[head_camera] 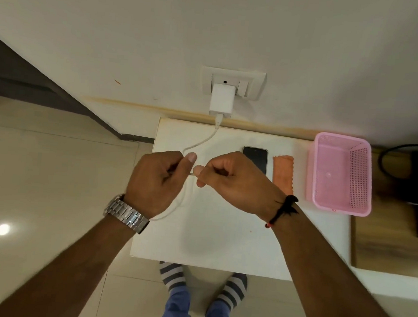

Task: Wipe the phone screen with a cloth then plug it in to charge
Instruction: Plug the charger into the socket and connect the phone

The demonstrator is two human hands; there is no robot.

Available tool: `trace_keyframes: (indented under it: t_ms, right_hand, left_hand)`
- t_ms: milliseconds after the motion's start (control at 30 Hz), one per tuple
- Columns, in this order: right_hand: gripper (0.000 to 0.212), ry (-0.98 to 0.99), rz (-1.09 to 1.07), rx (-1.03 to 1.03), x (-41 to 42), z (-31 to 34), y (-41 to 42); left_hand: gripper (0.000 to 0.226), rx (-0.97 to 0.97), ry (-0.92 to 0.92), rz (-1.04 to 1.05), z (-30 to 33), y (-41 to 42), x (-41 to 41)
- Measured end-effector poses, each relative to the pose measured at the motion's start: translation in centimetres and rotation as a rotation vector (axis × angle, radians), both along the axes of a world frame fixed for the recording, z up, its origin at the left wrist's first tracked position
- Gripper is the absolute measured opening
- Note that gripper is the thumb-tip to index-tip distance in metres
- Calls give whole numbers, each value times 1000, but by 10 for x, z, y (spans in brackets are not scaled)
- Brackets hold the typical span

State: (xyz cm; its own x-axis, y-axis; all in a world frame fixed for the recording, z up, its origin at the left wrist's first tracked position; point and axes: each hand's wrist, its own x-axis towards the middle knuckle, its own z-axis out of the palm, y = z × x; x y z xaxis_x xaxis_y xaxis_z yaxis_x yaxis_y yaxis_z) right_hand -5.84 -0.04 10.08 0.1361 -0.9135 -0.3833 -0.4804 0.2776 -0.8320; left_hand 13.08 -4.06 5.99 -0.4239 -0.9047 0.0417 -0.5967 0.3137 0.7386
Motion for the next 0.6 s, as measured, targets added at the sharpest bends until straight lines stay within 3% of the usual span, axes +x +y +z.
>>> trace_keyframes:
  t_ms: [133,200,267,300,367,433,500,600]
  right_hand:
    - [35,-2,-55,-10,-7,-5,4]
    - [36,8,-102,-15,-14,-6,6]
    - [35,23,-114,-16,-18,-10,6]
    - [35,24,-105,-8,-17,-12,6]
    - [35,14,-65,9,-12,-14,3]
    - [39,11,-32,1,-6,-17,1]
    - [42,6,-25,-12,-4,-20,-1]
    - [39,-19,-25,37,-18,-21,2]
  left_hand:
    - [54,-60,-256,159,-14,-13,20]
    - [50,-6,-470,233,-20,-19,32]
    - [39,37,-561,245,-22,-19,36]
    - [32,32,-503,202,-19,-15,34]
    - [28,67,-188,17,-7,-4,20]
    - [30,238,66,-201,5,9,-1]
    - [35,242,63,-246,6,15,-12]
    - [49,63,-95,-118,1,4,-5]
